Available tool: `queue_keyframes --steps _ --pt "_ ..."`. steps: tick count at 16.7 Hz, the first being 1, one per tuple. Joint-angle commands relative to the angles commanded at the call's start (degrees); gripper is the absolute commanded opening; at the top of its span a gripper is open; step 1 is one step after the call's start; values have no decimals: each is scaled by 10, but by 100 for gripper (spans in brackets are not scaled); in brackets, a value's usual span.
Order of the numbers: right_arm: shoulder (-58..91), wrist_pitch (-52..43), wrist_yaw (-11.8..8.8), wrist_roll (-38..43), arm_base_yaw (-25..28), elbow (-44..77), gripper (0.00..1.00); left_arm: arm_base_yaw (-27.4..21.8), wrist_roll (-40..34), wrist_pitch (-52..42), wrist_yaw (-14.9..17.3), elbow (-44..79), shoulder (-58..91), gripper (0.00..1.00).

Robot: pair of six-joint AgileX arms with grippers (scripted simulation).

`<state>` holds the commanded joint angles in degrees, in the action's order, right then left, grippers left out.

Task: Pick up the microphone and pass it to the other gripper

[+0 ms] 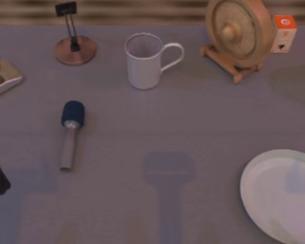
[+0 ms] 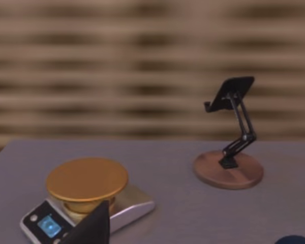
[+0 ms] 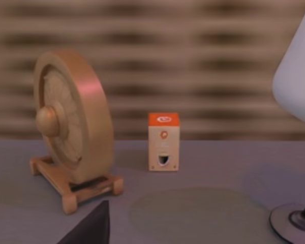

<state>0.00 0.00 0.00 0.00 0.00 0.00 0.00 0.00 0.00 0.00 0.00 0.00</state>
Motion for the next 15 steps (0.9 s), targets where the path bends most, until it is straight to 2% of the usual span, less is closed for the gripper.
queue_keyframes --steps 4,7,15 --pt "0 0 0 0 0 0 100 -5 -3 -13 0 15 18 100" --pt "0 0 0 0 0 0 100 -23 -13 -62 -3 71 91 100" --pt "0 0 0 0 0 0 100 -95 -79 -261 -19 347 499 100"
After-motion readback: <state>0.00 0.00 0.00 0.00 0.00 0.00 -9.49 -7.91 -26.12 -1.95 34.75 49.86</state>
